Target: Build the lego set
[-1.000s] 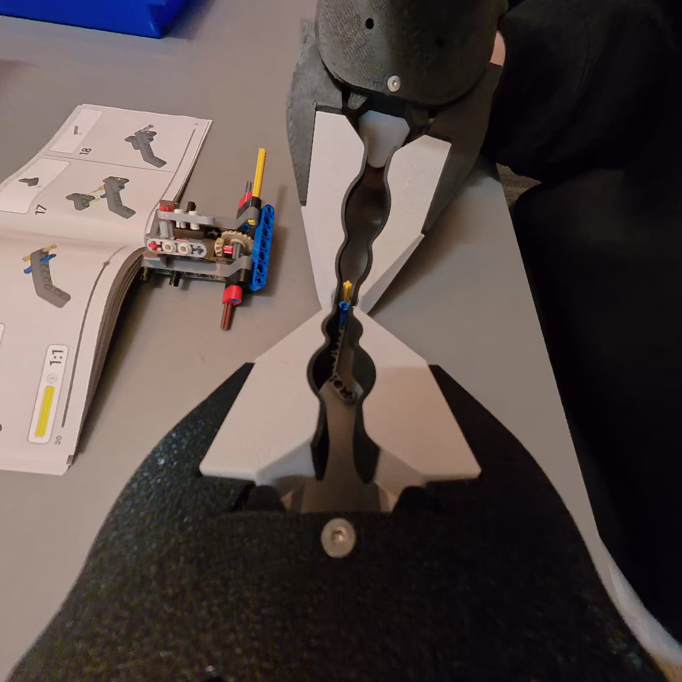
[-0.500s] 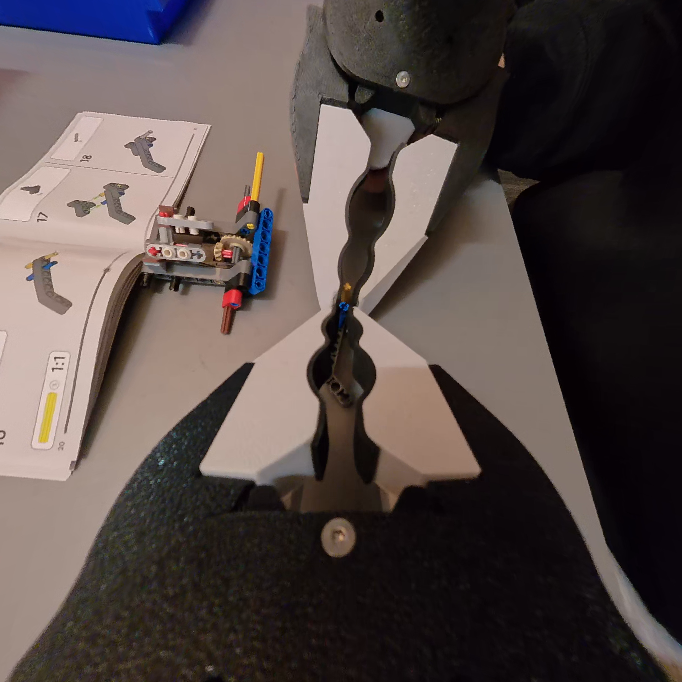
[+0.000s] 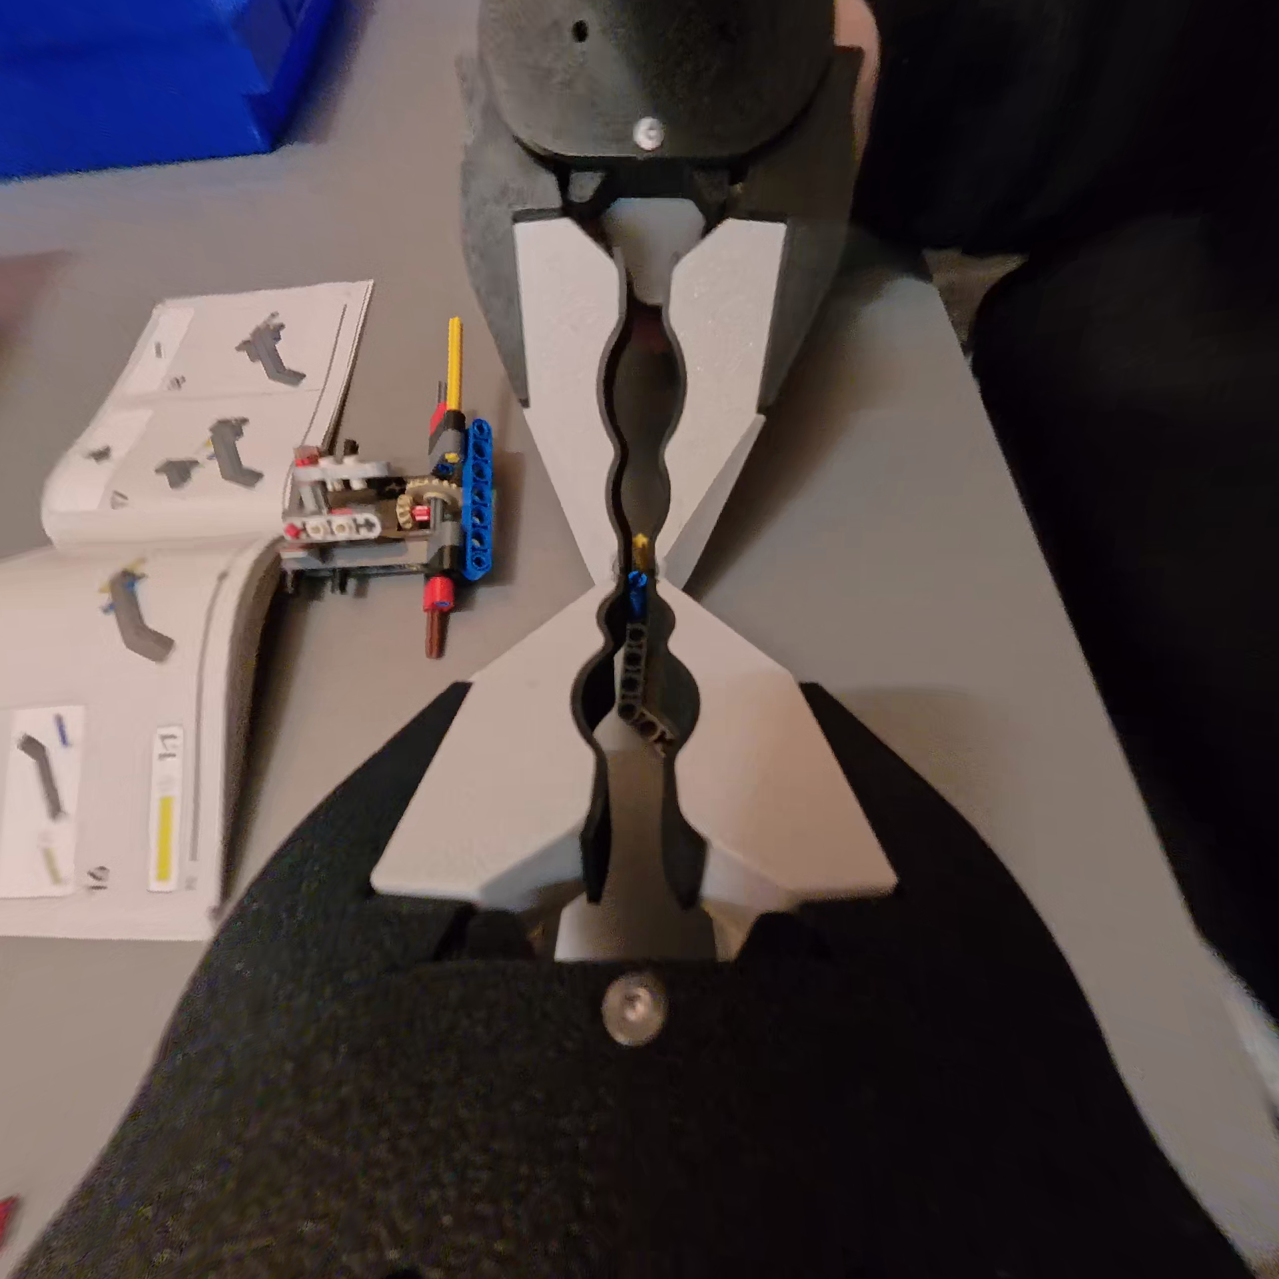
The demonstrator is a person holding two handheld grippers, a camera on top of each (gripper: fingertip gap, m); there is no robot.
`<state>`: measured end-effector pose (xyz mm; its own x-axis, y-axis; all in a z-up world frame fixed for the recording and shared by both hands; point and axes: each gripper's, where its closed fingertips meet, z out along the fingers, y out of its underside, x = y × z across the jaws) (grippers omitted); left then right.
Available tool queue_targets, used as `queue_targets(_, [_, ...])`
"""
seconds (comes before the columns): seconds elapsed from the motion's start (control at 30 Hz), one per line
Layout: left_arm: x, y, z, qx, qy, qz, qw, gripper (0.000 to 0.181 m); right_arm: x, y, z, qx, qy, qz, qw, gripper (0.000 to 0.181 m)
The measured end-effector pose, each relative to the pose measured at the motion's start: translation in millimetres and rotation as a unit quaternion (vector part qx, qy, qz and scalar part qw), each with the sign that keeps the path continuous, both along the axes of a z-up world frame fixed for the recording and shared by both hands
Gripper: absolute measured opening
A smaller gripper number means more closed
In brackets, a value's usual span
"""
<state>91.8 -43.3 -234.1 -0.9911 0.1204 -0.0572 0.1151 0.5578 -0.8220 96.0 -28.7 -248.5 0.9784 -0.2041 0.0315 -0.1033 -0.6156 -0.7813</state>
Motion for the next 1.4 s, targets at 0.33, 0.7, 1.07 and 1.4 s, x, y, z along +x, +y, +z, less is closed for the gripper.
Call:
queue_targets(0.33, [1.8, 2.8, -0.9, 0.153, -0.206, -0.114, 0.960, 0.004, -0.3, 0.2, -0.1, 0.000, 0.000, 0.001, 1.000, 0.003])
queue_targets(0.7, [2.8, 3.0, -1.1, 0.184, -0.157, -0.129, 0.962, 0.002, -0.5, 0.2, -0.3, -0.001, -0.003, 0.001, 1.000, 0.003])
queue_targets(1.07, [0.8, 2.6, -2.5, 0.176, -0.067, -0.079, 0.979, 0.002, -0.6, -0.2, -0.3, -0.004, -0.016, -0.002, 1.000, 0.003])
queue_targets(1.4, [5.0, 4.8, -11.2, 0.179, -0.104, -0.067, 0.976, 0.002, 1.1, -1.1, -0.4, -0.005, -0.017, -0.009, 1.000, 0.003])
